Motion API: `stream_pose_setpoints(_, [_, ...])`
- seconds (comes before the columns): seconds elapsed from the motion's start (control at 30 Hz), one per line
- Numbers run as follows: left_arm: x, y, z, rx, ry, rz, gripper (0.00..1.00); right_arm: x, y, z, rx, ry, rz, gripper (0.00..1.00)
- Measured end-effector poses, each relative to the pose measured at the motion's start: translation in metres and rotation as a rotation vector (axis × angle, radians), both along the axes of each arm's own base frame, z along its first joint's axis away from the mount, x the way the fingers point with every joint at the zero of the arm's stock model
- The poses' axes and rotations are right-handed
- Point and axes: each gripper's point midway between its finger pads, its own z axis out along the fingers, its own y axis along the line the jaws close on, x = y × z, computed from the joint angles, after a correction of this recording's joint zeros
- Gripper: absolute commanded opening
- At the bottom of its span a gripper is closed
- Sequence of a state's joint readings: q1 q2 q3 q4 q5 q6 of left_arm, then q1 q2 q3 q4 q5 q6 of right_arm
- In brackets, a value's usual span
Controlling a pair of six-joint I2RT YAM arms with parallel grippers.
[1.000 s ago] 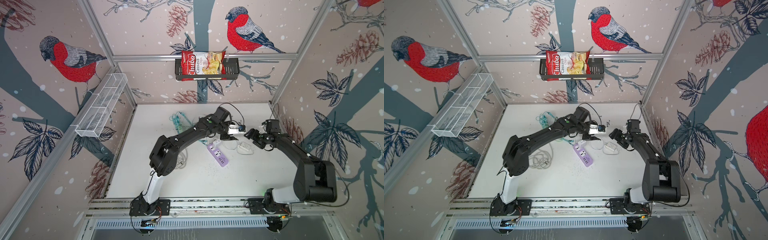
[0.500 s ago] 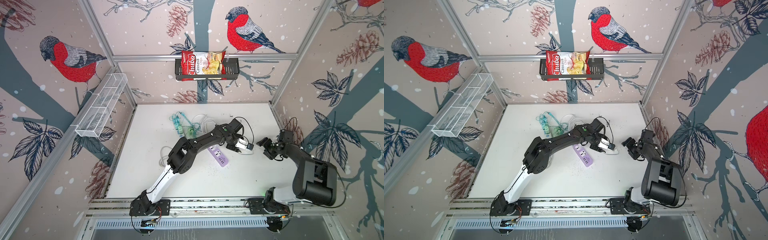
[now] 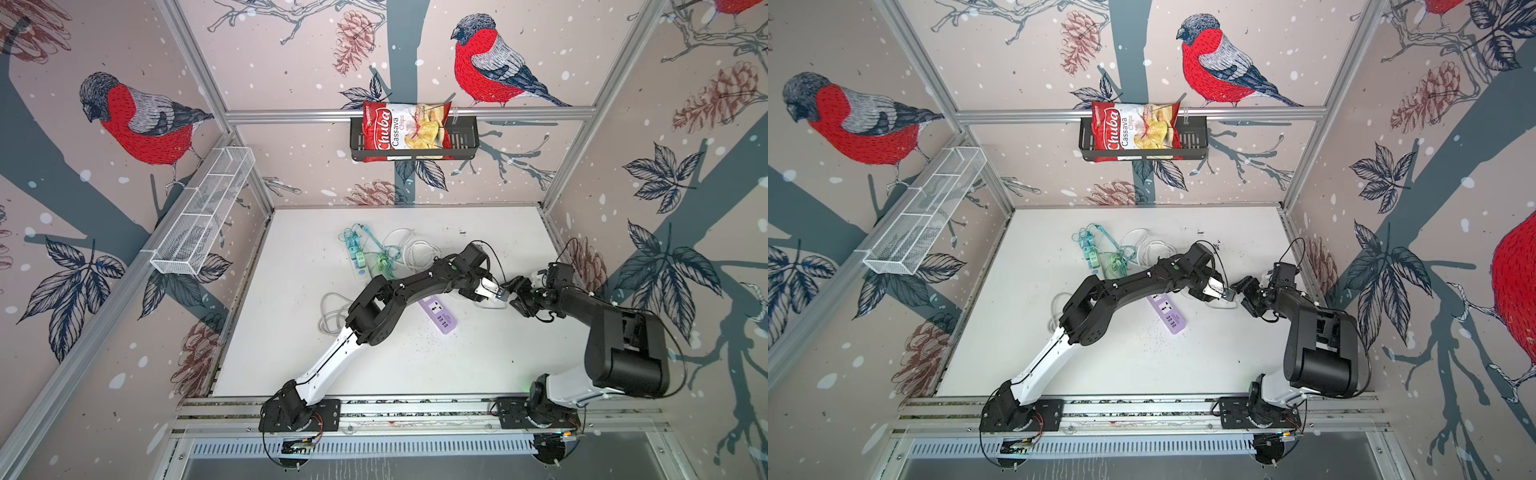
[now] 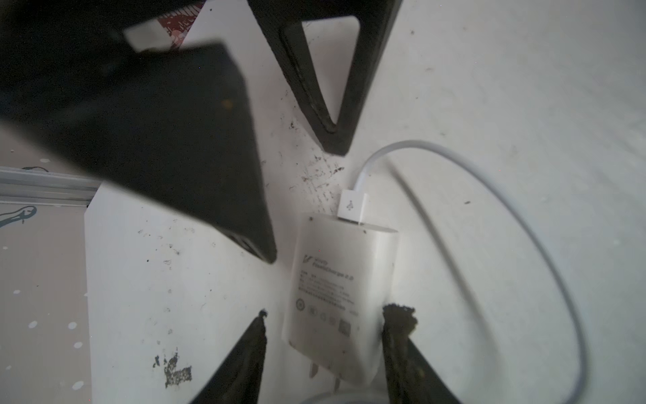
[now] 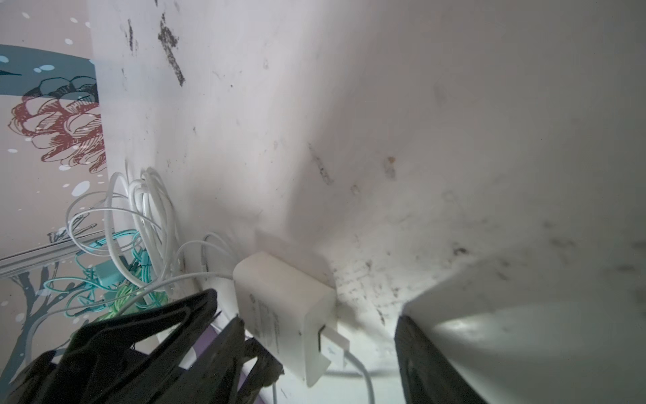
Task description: Insert the plug
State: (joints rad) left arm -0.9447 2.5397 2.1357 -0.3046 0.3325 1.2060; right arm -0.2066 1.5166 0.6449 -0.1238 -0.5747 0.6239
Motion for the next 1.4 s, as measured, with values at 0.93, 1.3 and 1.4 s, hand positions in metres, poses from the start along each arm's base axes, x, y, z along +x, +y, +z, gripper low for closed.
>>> stream_pose_setpoints(0.93, [0.024,-0.014,-0.018,-0.011,-0.006,0.039,0.56,0.018,0.005,0.016,0.299,-0.014,-0.090,0.70])
stream_pose_setpoints(1.3, [0.036,-0.001,-0.024,0.038,0.070,0.133,0.61,0.024,-0.004,0.038,0.286,-0.066,-0.096,0.70])
stream_pose_setpoints(1.4, [0.035,-0.001,-0.027,0.053,0.071,0.137,0.61,0.022,-0.003,0.043,0.280,-0.076,-0.090,0.71])
